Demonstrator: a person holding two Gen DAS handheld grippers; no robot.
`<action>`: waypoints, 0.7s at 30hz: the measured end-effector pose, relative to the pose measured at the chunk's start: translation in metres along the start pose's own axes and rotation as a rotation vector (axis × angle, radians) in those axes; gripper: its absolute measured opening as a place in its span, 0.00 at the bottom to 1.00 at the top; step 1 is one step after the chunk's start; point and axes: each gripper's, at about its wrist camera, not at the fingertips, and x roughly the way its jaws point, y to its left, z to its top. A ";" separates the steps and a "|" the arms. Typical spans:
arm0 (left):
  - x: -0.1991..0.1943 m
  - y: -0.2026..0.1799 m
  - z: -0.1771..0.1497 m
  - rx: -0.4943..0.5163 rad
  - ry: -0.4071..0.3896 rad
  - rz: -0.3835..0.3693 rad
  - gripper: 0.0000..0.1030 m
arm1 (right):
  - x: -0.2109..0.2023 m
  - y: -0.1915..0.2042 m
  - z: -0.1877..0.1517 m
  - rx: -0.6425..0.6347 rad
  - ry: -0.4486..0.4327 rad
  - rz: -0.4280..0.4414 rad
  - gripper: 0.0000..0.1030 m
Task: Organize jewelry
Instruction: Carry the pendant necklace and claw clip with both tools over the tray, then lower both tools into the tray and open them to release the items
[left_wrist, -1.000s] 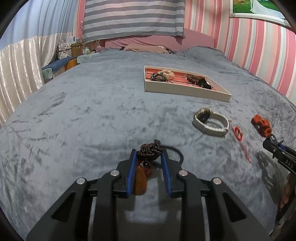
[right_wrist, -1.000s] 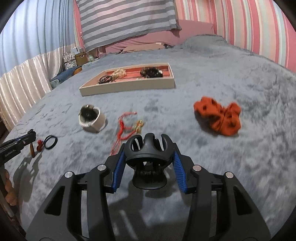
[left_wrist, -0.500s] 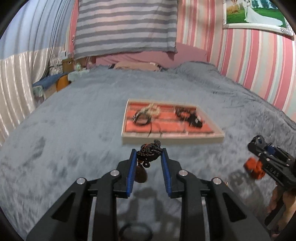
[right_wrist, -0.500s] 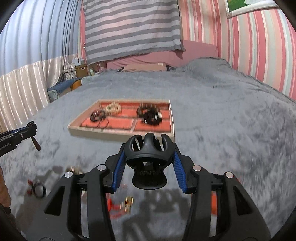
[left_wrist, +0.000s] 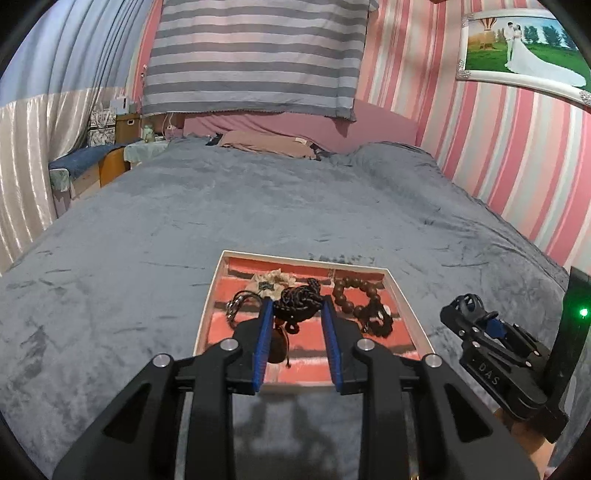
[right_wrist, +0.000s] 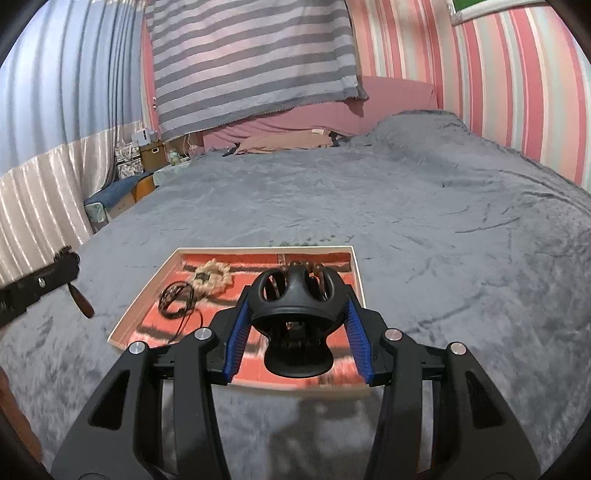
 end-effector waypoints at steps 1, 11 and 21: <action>0.008 0.001 0.001 -0.003 -0.006 0.012 0.26 | 0.008 0.001 0.003 -0.010 0.014 -0.007 0.46; 0.104 0.021 -0.010 0.006 0.108 0.070 0.26 | 0.079 -0.011 -0.017 -0.053 0.131 -0.050 0.46; 0.159 0.034 -0.010 0.047 0.157 0.119 0.26 | 0.118 -0.021 -0.032 -0.069 0.199 -0.099 0.46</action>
